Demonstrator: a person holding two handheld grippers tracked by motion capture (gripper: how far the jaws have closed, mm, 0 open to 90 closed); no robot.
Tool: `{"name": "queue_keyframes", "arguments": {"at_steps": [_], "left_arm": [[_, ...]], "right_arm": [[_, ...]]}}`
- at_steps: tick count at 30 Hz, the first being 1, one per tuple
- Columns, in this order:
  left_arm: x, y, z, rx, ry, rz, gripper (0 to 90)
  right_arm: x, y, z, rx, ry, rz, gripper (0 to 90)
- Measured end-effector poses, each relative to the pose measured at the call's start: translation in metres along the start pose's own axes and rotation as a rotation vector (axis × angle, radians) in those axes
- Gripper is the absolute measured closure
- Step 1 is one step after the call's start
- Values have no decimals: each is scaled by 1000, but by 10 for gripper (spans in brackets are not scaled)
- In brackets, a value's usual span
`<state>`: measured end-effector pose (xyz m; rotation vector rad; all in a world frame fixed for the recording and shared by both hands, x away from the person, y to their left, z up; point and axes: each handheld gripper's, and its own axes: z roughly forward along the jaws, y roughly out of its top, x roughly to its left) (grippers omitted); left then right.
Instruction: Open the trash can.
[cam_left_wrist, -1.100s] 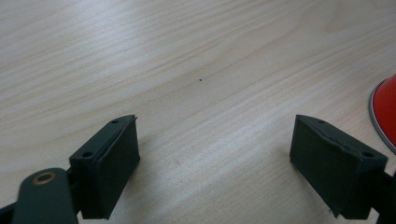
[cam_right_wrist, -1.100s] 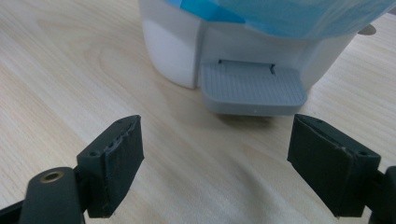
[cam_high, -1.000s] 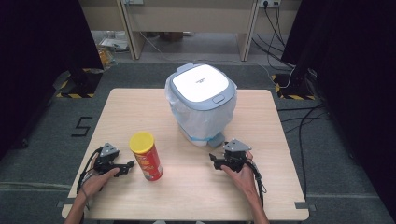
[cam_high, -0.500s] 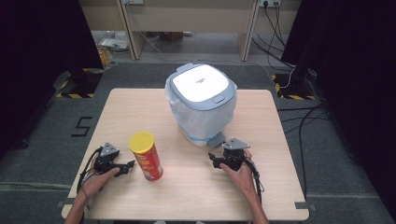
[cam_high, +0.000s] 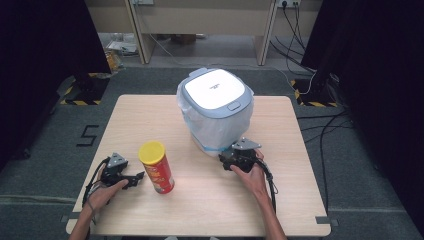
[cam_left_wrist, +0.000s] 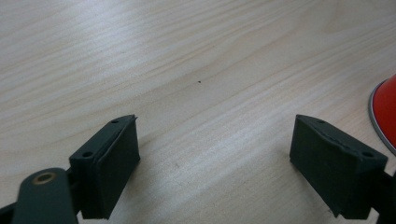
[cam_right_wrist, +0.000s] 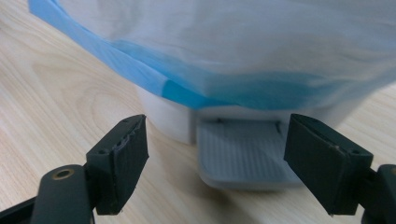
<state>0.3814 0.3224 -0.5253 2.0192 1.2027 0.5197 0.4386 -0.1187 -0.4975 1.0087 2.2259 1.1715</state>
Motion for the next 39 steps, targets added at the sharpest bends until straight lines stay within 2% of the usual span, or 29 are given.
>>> {"name": "queue_keyframes", "arguments": {"at_steps": [4,5,8,9,12,14,15,19,25,28,30,34,39], "left_arm": [[0,0,0,1,0,1,147],[0,0,0,0,0,0,147],[0,0,0,0,0,0,147],[0,0,0,1,0,1,147],[0,0,0,1,0,1,147],[0,0,0,1,0,1,147],[0,0,0,1,0,1,147],[0,0,0,0,0,1,147],[0,0,0,0,0,1,147],[0,0,0,1,0,1,147],[0,0,0,1,0,1,147],[0,0,0,1,0,1,147],[0,0,0,-1,-1,1,147]], "right_arm": [[1,-4,7,22,2,-23,211],[2,-5,8,13,-1,-30,210],[2,-4,8,19,-3,-27,209],[5,-6,10,22,-17,-48,193],[6,-6,11,29,-21,-62,186],[5,-6,11,28,-13,-50,186],[4,-7,11,18,-2,-25,186],[3,-7,11,23,4,-29,186],[5,-8,11,16,5,-10,184],[7,-9,9,12,23,10,184],[11,-8,9,20,29,2,184],[17,-8,9,28,10,-15,184],[27,-7,7,49,30,-25,184]]}}
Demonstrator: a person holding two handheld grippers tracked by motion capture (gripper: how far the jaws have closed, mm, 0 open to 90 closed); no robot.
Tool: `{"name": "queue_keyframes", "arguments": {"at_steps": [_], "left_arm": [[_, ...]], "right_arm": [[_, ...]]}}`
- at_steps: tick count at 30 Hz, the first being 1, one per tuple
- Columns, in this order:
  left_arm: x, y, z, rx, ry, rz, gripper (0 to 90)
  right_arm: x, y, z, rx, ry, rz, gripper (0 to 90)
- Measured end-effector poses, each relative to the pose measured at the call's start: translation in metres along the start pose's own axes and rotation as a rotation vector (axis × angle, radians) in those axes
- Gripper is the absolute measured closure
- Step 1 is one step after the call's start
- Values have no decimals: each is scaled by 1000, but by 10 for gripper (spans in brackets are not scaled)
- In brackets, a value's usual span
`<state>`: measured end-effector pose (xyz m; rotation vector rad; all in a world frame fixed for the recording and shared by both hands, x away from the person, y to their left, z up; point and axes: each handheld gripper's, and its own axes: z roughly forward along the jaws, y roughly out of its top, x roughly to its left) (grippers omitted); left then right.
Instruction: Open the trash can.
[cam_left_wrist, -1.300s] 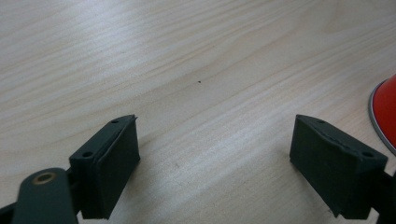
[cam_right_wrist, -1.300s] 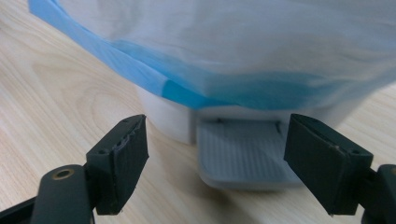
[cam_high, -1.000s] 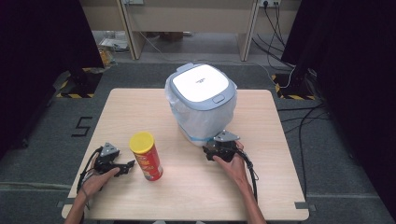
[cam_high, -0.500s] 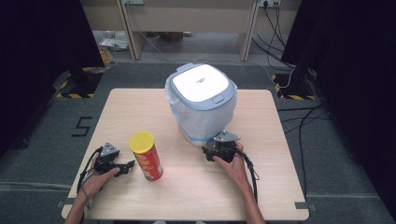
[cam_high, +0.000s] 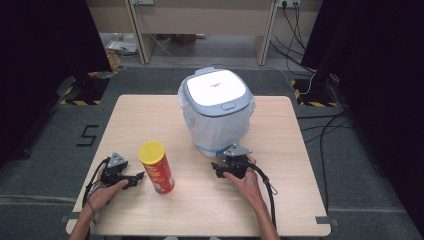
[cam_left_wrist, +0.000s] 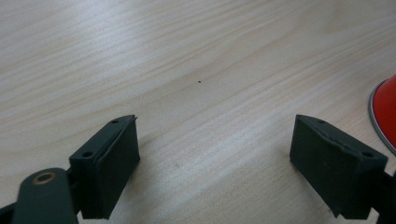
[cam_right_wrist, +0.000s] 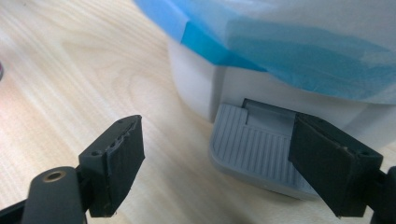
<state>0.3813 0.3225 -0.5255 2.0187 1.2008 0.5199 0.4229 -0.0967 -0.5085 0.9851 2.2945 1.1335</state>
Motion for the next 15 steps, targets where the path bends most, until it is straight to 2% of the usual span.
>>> {"name": "queue_keyframes", "arguments": {"at_steps": [6,15], "left_arm": [[0,0,0,-1,0,0,147],[0,0,0,0,0,0,147]], "right_arm": [[7,0,0,8,1,-8,183],[7,-4,3,23,8,-7,181]]}}
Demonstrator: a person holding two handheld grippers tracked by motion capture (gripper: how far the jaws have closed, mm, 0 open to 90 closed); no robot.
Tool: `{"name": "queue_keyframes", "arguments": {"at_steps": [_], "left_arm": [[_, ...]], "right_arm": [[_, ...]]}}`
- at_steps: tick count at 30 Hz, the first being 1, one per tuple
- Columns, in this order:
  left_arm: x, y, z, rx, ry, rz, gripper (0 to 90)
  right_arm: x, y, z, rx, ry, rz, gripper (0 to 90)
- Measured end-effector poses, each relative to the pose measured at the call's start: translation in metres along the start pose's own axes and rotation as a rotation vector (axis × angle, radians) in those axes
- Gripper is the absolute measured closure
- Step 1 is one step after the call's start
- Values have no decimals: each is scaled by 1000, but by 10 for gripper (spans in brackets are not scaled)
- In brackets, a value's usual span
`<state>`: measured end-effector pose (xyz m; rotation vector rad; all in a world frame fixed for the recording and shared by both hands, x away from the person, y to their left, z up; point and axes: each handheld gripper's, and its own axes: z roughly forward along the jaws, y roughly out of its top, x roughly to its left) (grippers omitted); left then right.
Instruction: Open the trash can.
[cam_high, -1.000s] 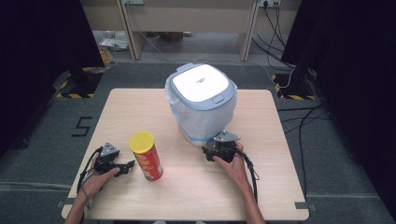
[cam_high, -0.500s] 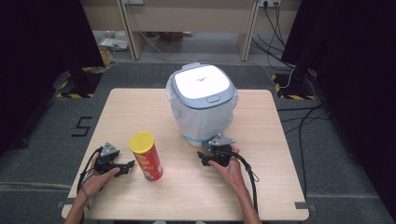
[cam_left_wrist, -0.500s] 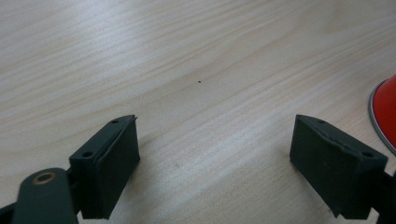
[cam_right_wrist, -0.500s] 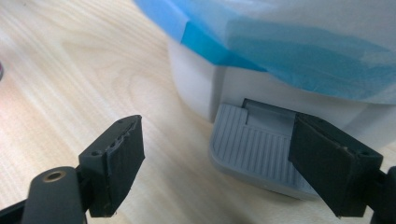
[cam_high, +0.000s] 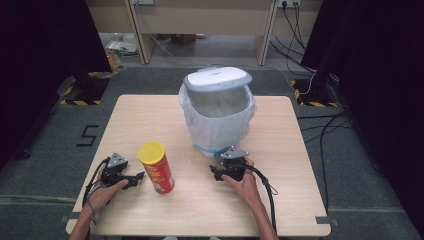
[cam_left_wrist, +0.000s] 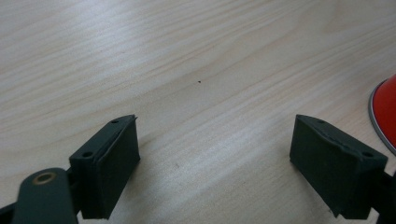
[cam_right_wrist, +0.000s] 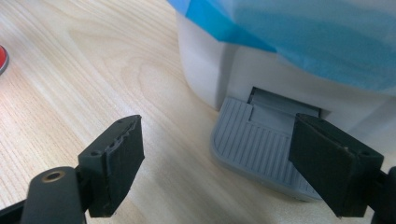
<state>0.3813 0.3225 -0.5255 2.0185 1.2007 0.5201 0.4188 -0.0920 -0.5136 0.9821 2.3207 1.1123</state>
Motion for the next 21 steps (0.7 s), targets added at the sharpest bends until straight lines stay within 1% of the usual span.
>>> {"name": "queue_keyframes", "arguments": {"at_steps": [1,2,4,7,8,12,14,18,21], "left_arm": [[0,0,0,2,1,0,147],[0,0,0,2,1,0,147],[0,0,0,3,1,1,147],[0,0,0,3,1,1,147],[0,0,0,3,0,1,147],[0,0,0,3,2,-1,146],[0,0,0,3,3,-2,146],[-1,0,0,0,3,-3,146],[-1,0,0,0,3,-3,146]], "right_arm": [[0,-1,1,5,-1,1,181],[2,-1,3,18,-4,-12,177],[1,0,4,26,-4,-13,177],[1,0,4,27,-1,-12,176],[1,0,5,28,-1,-21,176],[0,0,4,31,4,-12,176],[2,0,5,31,0,-18,174],[4,0,5,33,17,-11,167],[7,1,5,36,13,-11,163]]}}
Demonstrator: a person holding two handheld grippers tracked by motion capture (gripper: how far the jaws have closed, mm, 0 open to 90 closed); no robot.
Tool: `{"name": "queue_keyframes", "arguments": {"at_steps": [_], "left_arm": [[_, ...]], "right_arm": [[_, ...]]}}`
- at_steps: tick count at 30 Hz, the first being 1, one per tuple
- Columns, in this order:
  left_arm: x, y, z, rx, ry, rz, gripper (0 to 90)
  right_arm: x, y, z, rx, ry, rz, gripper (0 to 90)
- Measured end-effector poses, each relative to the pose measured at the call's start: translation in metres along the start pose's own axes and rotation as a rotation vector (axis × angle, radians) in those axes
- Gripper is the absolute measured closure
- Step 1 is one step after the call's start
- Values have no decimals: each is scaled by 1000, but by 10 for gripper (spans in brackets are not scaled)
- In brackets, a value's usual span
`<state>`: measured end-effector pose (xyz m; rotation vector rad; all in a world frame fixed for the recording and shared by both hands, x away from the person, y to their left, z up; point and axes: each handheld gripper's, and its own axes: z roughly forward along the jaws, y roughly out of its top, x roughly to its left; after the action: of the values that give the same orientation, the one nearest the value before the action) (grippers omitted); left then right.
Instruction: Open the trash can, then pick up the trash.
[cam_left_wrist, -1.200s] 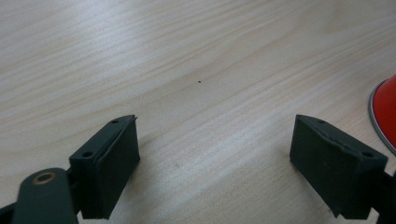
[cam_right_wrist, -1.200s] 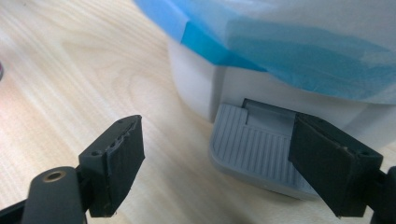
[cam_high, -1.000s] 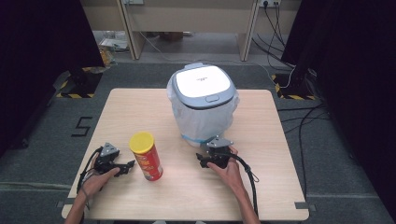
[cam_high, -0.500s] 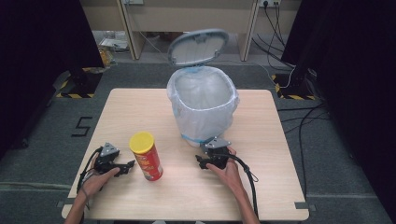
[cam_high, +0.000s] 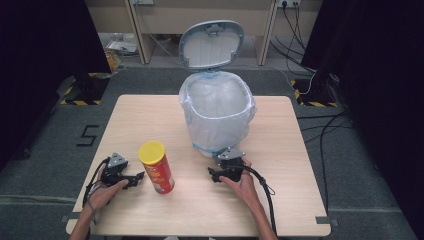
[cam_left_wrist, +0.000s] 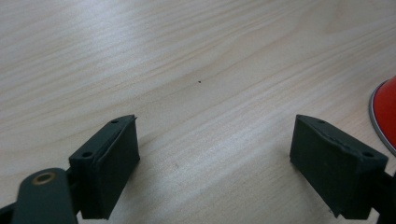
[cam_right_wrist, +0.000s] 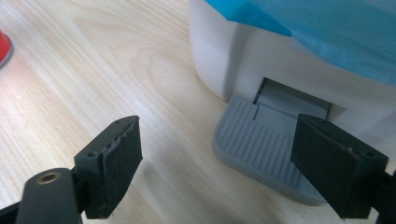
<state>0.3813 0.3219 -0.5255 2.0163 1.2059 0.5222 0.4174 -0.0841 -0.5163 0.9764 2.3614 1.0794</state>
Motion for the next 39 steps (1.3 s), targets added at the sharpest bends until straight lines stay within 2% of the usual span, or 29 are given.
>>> {"name": "queue_keyframes", "arguments": {"at_steps": [6,10,12,14,19,22,26,28,35,39], "left_arm": [[0,0,0,0,-1,0,146],[0,0,0,-1,-1,0,146],[0,0,0,1,-15,18,152],[-1,0,0,-2,-16,19,159],[-5,-1,-3,-6,-24,46,196],[-12,0,-9,-23,-33,65,198],[-18,-1,-18,-80,-83,24,198],[-24,-5,-22,-83,-106,33,199],[-40,-14,-35,-113,-140,41,200],[-50,-18,-42,-141,-156,23,200]], "right_arm": [[8,2,1,2,32,-14,159],[10,2,2,11,12,-35,159],[11,3,2,21,3,-48,159],[11,3,2,19,2,-56,159],[12,3,2,26,2,-51,160],[12,3,2,27,-3,-60,159],[12,4,2,28,2,-58,159],[12,4,2,26,-1,-60,159],[11,4,2,26,5,-58,159],[12,4,2,30,1,-59,159]]}}
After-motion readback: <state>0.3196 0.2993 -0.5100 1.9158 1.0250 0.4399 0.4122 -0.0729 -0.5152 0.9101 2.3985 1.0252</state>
